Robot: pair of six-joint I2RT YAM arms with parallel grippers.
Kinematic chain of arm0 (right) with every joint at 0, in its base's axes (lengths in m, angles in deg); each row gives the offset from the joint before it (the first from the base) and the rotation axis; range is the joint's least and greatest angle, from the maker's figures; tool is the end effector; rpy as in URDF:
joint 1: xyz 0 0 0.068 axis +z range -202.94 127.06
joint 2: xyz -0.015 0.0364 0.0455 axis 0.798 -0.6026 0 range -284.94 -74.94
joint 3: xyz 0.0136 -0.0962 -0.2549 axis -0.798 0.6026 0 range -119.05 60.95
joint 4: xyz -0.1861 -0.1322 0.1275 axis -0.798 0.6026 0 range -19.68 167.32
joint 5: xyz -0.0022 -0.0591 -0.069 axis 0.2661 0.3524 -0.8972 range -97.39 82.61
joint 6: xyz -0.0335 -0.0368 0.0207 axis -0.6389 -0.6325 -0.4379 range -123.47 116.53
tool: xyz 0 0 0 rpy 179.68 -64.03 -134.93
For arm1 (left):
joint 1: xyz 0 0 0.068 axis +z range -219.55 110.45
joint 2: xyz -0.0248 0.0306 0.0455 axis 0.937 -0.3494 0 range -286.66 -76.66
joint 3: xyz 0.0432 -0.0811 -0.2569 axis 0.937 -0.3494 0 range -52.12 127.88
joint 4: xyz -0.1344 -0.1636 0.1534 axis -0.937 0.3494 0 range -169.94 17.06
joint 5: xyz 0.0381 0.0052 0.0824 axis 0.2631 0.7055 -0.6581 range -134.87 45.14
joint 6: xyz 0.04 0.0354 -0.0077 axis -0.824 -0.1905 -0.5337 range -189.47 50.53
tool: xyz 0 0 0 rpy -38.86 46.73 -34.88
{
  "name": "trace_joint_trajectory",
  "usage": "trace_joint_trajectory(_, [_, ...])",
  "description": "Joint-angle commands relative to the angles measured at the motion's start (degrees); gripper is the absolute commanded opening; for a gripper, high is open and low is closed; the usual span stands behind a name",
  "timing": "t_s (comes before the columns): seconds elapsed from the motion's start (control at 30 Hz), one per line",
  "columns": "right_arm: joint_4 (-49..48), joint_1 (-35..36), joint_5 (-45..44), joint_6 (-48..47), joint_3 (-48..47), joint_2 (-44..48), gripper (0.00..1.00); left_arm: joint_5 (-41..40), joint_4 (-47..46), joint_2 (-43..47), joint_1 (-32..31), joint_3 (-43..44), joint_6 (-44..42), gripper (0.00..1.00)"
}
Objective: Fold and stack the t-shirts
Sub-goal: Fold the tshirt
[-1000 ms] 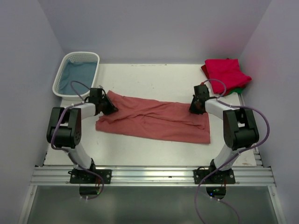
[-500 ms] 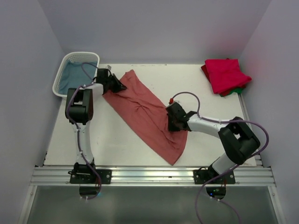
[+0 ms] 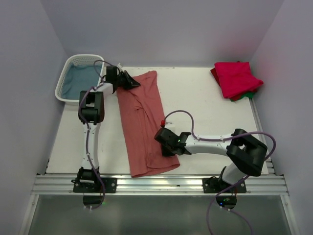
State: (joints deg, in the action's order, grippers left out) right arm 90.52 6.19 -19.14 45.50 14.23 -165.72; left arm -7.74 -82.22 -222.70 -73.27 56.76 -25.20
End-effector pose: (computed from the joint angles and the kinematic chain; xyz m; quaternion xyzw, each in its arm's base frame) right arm 0.1543 0.2441 0.1521 -0.0632 0.9680 0.1207 0.2108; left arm 0.5519 -0.0574 0.1023 -0.1531 0.8393 -0.4363 0.2860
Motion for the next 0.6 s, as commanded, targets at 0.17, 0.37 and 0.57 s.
trace_joint_trajectory(0.17, [15.65,12.49,4.71,13.16,3.92,-5.46,0.00,6.99,-2.46,-5.31,-1.63,6.08,1.17,0.00])
trace_joint_trajectory(0.37, [20.82,16.54,2.00,16.33,2.43,-3.18,0.00,10.86,-7.03,-1.55,-2.95,5.20,0.64,0.00])
trace_joint_trajectory(0.57, [23.74,16.72,-6.88,11.86,-3.19,4.82,0.30,8.85,-13.00,12.22,-3.13,-0.33,-0.59,0.02])
